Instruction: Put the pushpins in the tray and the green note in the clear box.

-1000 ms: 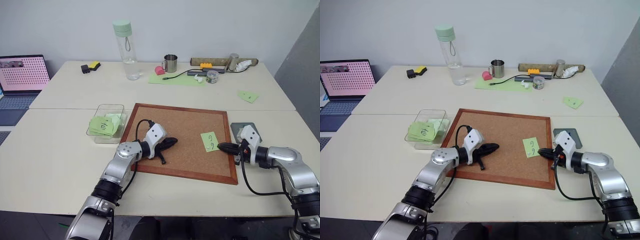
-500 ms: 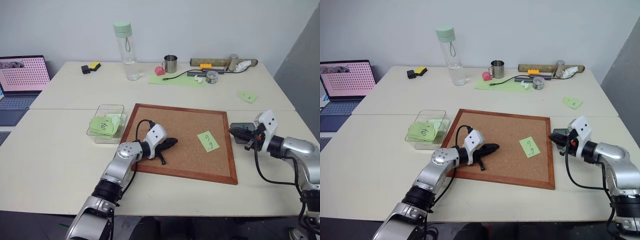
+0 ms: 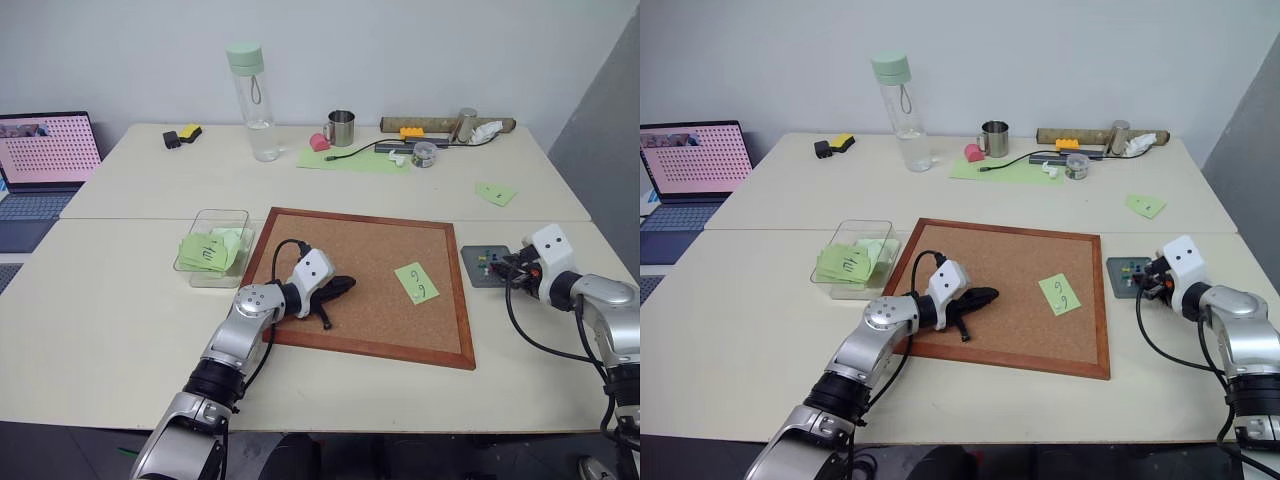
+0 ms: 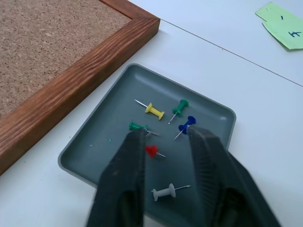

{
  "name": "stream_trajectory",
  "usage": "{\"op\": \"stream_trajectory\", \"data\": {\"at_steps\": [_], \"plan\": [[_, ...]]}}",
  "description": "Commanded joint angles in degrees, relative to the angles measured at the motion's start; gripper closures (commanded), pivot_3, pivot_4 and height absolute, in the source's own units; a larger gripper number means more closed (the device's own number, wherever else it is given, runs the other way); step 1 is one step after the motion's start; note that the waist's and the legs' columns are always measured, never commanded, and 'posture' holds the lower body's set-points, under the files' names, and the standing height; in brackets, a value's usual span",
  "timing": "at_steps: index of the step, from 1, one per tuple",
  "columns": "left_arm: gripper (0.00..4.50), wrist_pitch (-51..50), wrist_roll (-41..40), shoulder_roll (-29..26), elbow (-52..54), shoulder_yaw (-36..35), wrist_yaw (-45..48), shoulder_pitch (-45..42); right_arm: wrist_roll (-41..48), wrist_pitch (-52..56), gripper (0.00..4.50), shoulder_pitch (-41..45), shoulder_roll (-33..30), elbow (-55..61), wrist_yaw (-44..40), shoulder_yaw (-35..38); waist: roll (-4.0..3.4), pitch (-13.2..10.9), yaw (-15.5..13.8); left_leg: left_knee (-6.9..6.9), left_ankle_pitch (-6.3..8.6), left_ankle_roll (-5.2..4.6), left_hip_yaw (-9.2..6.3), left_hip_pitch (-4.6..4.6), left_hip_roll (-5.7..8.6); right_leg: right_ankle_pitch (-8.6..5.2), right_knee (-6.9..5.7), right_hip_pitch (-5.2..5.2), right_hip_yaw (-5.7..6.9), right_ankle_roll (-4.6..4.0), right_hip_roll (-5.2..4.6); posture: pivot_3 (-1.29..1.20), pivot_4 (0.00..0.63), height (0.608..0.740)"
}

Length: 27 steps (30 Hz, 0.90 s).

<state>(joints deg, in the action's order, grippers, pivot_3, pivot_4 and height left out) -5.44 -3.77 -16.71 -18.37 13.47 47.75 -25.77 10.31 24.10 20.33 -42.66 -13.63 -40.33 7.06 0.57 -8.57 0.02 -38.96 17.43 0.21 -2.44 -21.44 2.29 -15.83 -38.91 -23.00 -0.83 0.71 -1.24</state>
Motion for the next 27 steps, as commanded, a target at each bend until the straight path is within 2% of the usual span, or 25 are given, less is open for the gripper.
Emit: {"op": "stream_trajectory", "data": {"at_steps": [1, 6, 9, 12, 17, 22, 27], "plan": [[4.5, -1.41, 2.18, -0.4, -2.78, 2.21, -0.01, 2.53, 1.56, 0.08, 1.92, -0.6, -1.63, 3.97, -2.13, 1.91, 0.0, 0.0, 0.0, 0.0, 0.0, 0.0, 0.0, 0.0, 0.0, 0.0, 0.0, 0.0, 0.0, 0.0, 0.0, 0.0, 0.15, 0.74], [4.5, -1.38, 2.09, -0.22, -2.95, 2.3, 0.01, 2.35, 6.34, -0.21, 0.88, -7.14, -3.54, 16.1, -12.14, -0.32, 0.0, 0.01, -0.02, 0.0, 0.0, -0.01, -0.01, -0.01, 0.0, 0.0, 0.02, 0.01, 0.01, 0.01, 0.0, 0.0, 0.15, 0.74], [4.5, -1.33, 2.05, -0.07, -3.16, 2.37, 0.11, 2.13, 8.19, -0.1, 0.88, -10.39, -2.23, 23.22, -14.26, -2.84, -0.01, 0.02, -0.02, 0.01, 0.01, -0.01, -0.05, 0.09, -0.01, -0.01, 0.04, 0.15, 0.04, 0.03, 0.01, 0.0, 0.15, 0.74], [4.5, -1.26, 2.02, -0.03, -3.37, 2.43, 0.18, 1.94, 7.08, -0.83, 0.88, -10.1, 0.22, 25.08, -12.86, -5.5, -0.01, 0.01, 0.09, 0.15, 0.03, -0.04, -0.11, 0.69, -0.01, -0.09, 0.25, 0.8, 0.07, 0.13, 0.01, 0.0, 0.15, 0.74], [4.5, -1.34, 2.03, 0.1, -3.5, 2.57, 0.15, 1.7, 4.6, -2.56, 0.88, -6.96, 4.6, 21.71, -10.53, -9.04, 0.03, 0.01, 0.02, 0.13, 0.03, -0.04, -0.19, 0.67, 0.01, -0.09, 0.32, 0.82, 0.12, 0.13, 0.01, 0.0, 0.15, 0.74], [4.5, -1.57, 1.86, -0.21, -2.87, 2.54, 0.06, 2.13, 2.78, -5.54, 0.88, -5.37, 6.26, 17.27, -10.77, -10.88, 0.04, 0.01, 0.02, 0.13, 0.03, -0.04, -0.22, 0.65, 0.02, -0.09, 0.34, 0.81, 0.13, 0.13, 0.0, 0.0, 0.15, 0.74], [4.5, -1.75, 1.76, -0.37, -2.47, 2.49, -0.09, 2.55, 2.03, -7.99, 1.82, -4.7, 7.65, 14.16, -11.15, -11.29, 0.04, 0.01, 0.02, 0.14, 0.03, -0.04, -0.23, 0.65, 0.02, -0.09, 0.34, 0.81, 0.13, 0.13, 0.0, 0.0, 0.15, 0.74]]}}
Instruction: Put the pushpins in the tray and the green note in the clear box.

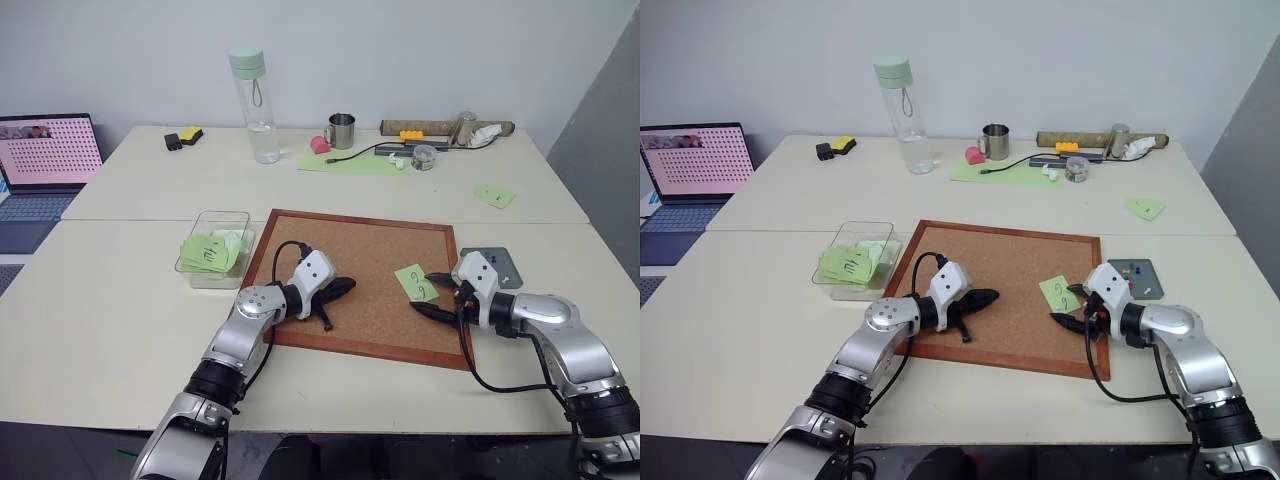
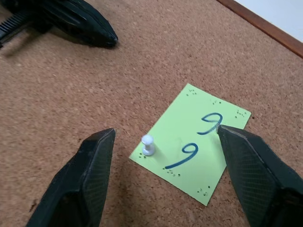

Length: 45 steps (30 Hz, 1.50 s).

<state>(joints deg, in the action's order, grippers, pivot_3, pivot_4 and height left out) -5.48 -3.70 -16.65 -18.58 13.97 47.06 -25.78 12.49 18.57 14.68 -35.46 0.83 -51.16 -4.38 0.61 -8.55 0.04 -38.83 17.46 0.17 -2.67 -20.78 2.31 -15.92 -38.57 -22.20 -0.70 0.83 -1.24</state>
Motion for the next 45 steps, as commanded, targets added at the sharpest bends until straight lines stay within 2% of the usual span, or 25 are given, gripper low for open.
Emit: {"op": "stream_trajectory", "data": {"at_steps": [1, 14, 28, 34, 36, 38, 40, 45], "plan": [[4.5, -1.74, 1.69, -0.41, -2.26, 1.98, 0.56, 2.59, -0.19, -2.84, 1.99, 0.88, 0.56, -0.61, -0.45, 0.12, 0.0, 0.0, 0.0, 0.0, 0.0, 0.0, 0.0, 0.0, 0.0, 0.0, 0.01, 0.0, 0.0, 0.0, 0.0, 0.0, 0.15, 0.74], [4.5, -1.89, 1.56, -0.2, -2.28, 2.0, 0.48, 2.63, 0.76, -3.52, 4.46, -1.07, 0.13, 0.02, -2.65, -0.25, 0.0, 0.0, 0.0, 0.0, 0.0, 0.0, -0.01, 0.0, 0.0, 0.0, 0.02, 0.01, 0.0, 0.0, 0.0, 0.0, 0.15, 0.74], [4.5, -4.85, -0.69, 1.35, -2.49, -0.33, -0.63, 1.86, 4.39, -1.37, 4.46, 2.25, -1.47, 6.97, -2.31, 4.32, -0.01, -0.01, -0.02, 0.01, 0.0, 0.0, -0.03, -0.01, 0.0, 0.0, 0.03, 0.0, 0.02, 0.0, 0.0, 0.0, 0.15, 0.74], [4.5, -13.55, -6.81, 2.43, 4.49, -4.72, -0.69, 1.24, 2.74, -3.56, 4.46, 3.51, -2.33, 8.32, -1.7, 4.25, 0.08, -0.09, 0.0, 0.01, 0.0, 0.0, -0.07, -0.05, 0.0, 0.0, 0.06, 0.01, 0.06, 0.01, 0.0, 0.0, 0.15, 0.74], [4.12, -22.53, -15.0, 3.34, 11.04, -9.11, -0.36, 1.48, 0.64, -6.22, 4.5, 3.91, -2.55, 8.29, -1.1, 3.52, 0.11, -0.12, 0.02, 0.01, 0.0, 0.0, -0.07, -0.07, 0.0, 0.0, 0.05, -0.03, 0.06, 0.01, 0.0, 0.0, 0.15, 0.74], [3.98, -31.01, -22.49, 4.2, 16.15, -12.91, -0.68, 1.63, -1.16, -8.63, 4.5, 4.2, -2.56, 8.0, -0.62, 2.91, 0.2, -0.32, 0.12, 0.01, 0.0, 0.0, -0.06, -0.13, -0.01, 0.0, 0.04, -0.08, 0.06, 0.01, 0.0, 0.0, 0.15, 0.74], [3.59, -38.05, -28.72, 5.36, 19.69, -16.15, -2.36, 1.65, -2.52, -10.96, 4.5, 4.4, -2.37, 7.48, -0.16, 2.6, 0.32, -0.52, 0.15, 0.01, 0.0, 0.01, -0.1, -0.2, -0.02, 0.0, 0.03, -0.14, 0.09, 0.01, 0.0, 0.0, 0.15, 0.74], [2.63, -47.87, -39.28, 9.82, 22.15, -22.89, -9.08, 0.31, -5.54, -16.94, 4.5, 5.25, -2.21, 6.32, 0.67, 1.94, 0.43, -0.59, 0.06, -0.01, -0.01, 0.03, -0.14, -0.22, -0.01, 0.0, 0.07, -0.12, 0.14, 0.01, -0.01, 0.0, 0.15, 0.74]]}}
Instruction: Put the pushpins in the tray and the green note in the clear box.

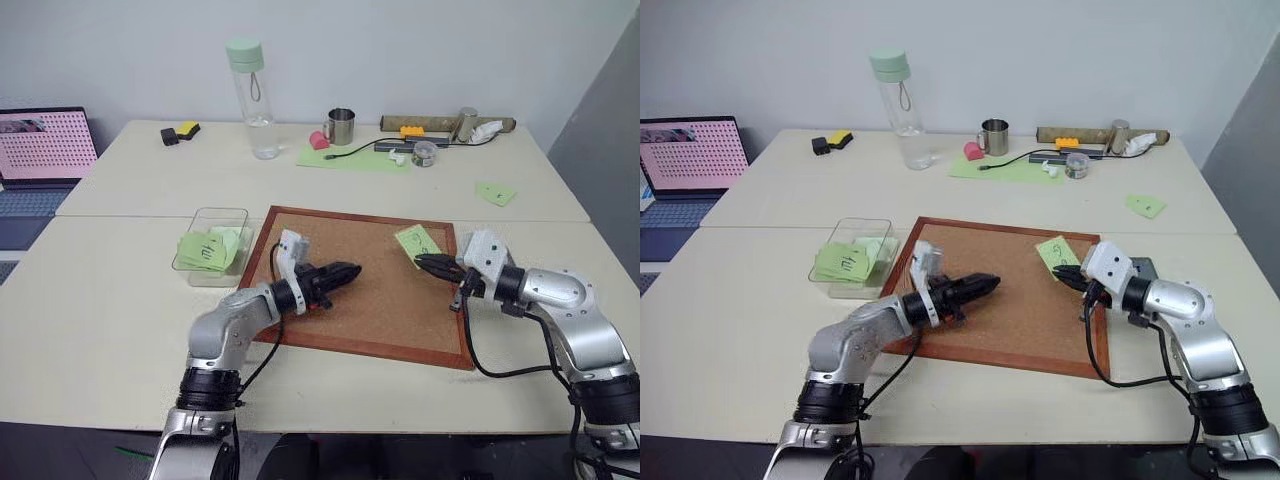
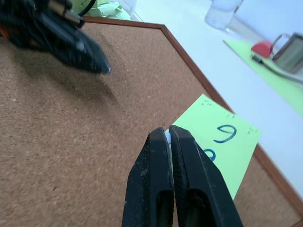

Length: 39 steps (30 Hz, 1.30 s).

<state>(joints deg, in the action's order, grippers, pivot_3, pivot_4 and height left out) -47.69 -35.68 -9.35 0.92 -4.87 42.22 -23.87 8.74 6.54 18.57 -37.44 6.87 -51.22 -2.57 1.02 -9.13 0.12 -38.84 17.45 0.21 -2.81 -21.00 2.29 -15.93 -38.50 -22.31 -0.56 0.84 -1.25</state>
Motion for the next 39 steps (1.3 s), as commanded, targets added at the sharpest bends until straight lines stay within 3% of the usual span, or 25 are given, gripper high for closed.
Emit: {"op": "stream_trajectory", "data": {"at_steps": [1, 4, 10, 21, 39], "plan": [[2.34, -6.97, -9.02, 3.44, 2.59, -5.12, -5.55, -2.07, -2.45, -6.18, 4.5, 1.58, -0.3, 0.08, 0.8, -0.05, 0.06, -0.03, -0.03, 0.0, -0.01, 0.01, 0.0, 0.0, 0.0, 0.0, 0.0, 0.0, 0.0, 0.0, 0.0, 0.0, 0.15, 0.74], [1.74, -9.38, -12.42, 6.12, 1.79, -6.56, -8.51, -3.18, -3.97, -9.22, 4.5, 2.24, -0.45, 0.13, 1.0, -0.52, 0.15, -0.09, -0.05, -0.01, -0.02, 0.03, 0.0, 0.01, 0.01, 0.0, 0.0, 0.01, 0.01, 0.0, 0.0, 0.0, 0.15, 0.74], [0.45, -7.65, -11.47, 9.58, -2.18, -5.17, -11.45, -5.67, -5.46, -11.93, 4.5, 2.43, -0.94, 2.07, 0.48, -1.12, 0.17, -0.1, -0.14, -0.01, -0.14, 0.26, 0.0, 0.01, 0.02, 0.0, 0.02, 0.02, 0.01, 0.0, 0.0, 0.0, 0.15, 0.74], [0.45, -3.52, -11.97, 15.88, -9.87, -5.66, -13.49, -11.23, -6.56, -12.61, 4.5, 3.2, -1.07, 3.66, -0.04, -2.69, 0.18, -0.11, -0.21, 0.01, -0.15, 0.3, 0.0, 0.0, 0.02, 0.0, 0.14, 0.04, 0.02, 0.0, 0.0, 0.0, 0.15, 0.74], [3.71, -0.81, -11.5, 15.84, -11.28, -4.28, -11.39, -11.43, -6.35, -11.65, 4.5, 3.52, -0.51, 4.99, 0.06, -3.13, 0.18, -0.11, -0.19, 0.04, -0.15, 0.32, -0.04, -0.11, 0.02, 0.04, 0.43, 0.04, 0.05, 0.02, 0.0, 0.0, 0.15, 0.74]]}}
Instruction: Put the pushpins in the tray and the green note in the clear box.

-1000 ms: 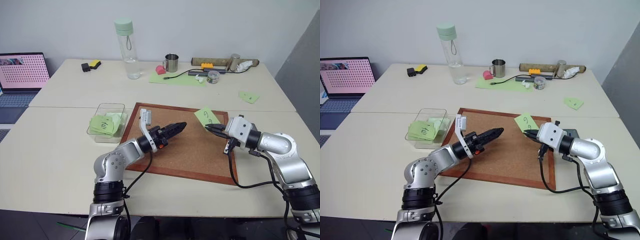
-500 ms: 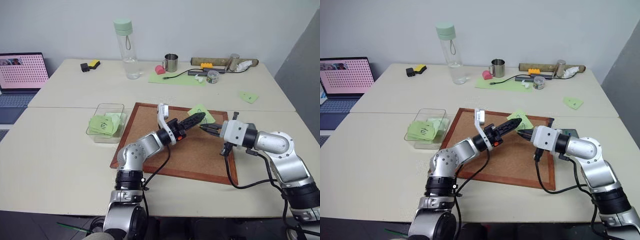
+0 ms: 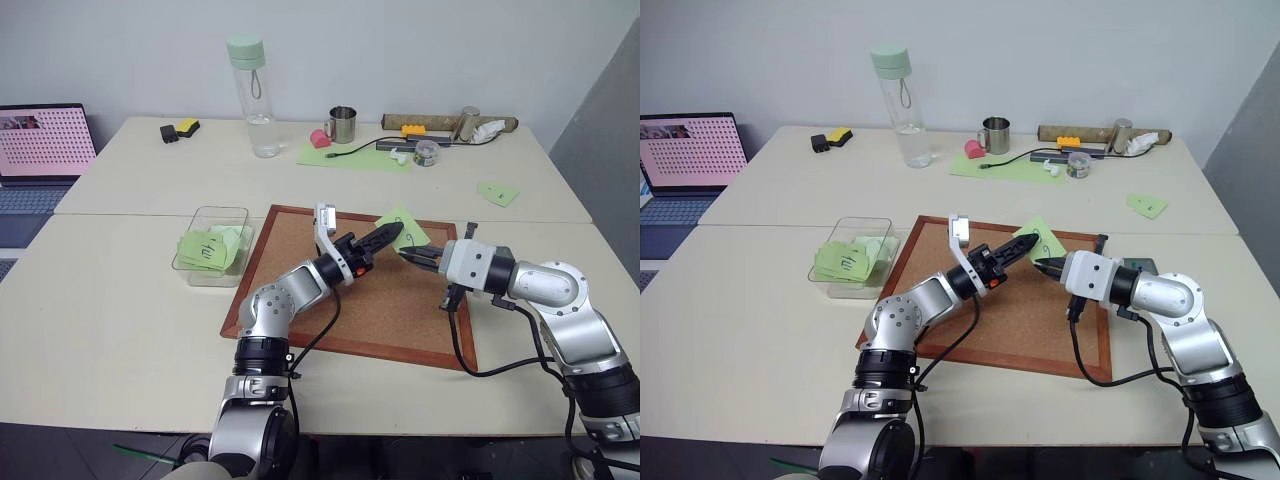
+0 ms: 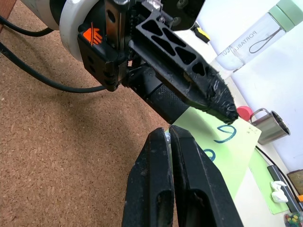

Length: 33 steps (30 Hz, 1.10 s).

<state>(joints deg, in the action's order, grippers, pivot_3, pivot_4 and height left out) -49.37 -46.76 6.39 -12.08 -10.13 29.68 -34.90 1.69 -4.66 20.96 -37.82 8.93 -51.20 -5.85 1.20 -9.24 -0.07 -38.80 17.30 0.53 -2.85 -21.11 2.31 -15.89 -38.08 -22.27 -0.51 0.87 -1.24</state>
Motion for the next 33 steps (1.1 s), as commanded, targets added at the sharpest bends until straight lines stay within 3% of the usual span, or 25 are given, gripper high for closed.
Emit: {"op": "stream_trajectory", "data": {"at_steps": [1, 4, 12, 21, 28, 33], "plan": [[3.95, 1.03, -0.23, 0.05, 1.8, 1.26, 1.27, -0.26, 0.73, -0.5, 4.5, 1.18, -0.03, 2.95, 0.07, 0.12, 0.0, 0.0, 0.0, 0.0, 0.0, 0.0, 0.0, 0.0, 0.0, 0.0, 0.0, 0.0, 0.0, 0.0, 0.0, 0.0, 0.15, 0.74], [4.46, 1.94, 0.93, -0.05, 1.66, 2.38, 1.35, 0.24, 0.86, -0.66, 4.5, 1.34, 0.26, 3.04, 0.21, 0.09, 0.0, 0.0, 0.01, 0.0, 0.0, 0.0, 0.0, 0.0, 0.0, 0.0, 0.0, 0.0, 0.0, 0.0, 0.0, 0.0, 0.15, 0.74], [4.46, 7.31, 6.67, 0.09, -1.35, 3.92, -1.35, 0.89, 3.37, 1.13, 4.5, 1.09, 0.82, 5.13, 0.96, 1.99, 0.0, 0.0, -0.04, 0.0, 0.0, 0.0, -0.01, 0.0, 0.0, 0.0, 0.01, 0.0, 0.01, 0.0, 0.0, 0.0, 0.15, 0.74], [4.46, 12.03, 10.82, 0.42, -2.89, 4.43, -3.19, 1.97, 12.07, 14.74, 4.5, -1.24, -0.31, 11.1, 3.42, 8.97, 0.0, 0.0, -0.29, 0.02, 0.01, -0.01, -0.03, -0.04, 0.0, 0.0, 0.05, 0.0, 0.01, 0.0, -0.01, 0.0, 0.15, 0.74], [4.46, 9.63, 9.79, -1.92, 7.66, 6.28, -2.53, 4.79, 7.47, 22.7, 4.5, -5.82, -5.62, 3.09, 9.46, 15.44, 0.0, 0.0, -0.63, 0.02, 0.02, -0.03, -0.04, -0.1, 0.0, 0.01, 0.06, -0.02, 0.03, 0.0, -0.01, 0.0, 0.15, 0.74], [4.46, 7.24, 9.32, -4.91, 13.77, 7.5, -1.99, 6.43, 5.45, 24.69, 4.5, -7.48, -7.08, -4.84, 11.13, 15.62, -0.02, 0.01, -0.62, 0.03, 0.02, -0.03, -0.02, -0.09, -0.01, 0.01, 0.03, -0.03, 0.02, -0.01, -0.01, 0.0, 0.15, 0.74]]}}
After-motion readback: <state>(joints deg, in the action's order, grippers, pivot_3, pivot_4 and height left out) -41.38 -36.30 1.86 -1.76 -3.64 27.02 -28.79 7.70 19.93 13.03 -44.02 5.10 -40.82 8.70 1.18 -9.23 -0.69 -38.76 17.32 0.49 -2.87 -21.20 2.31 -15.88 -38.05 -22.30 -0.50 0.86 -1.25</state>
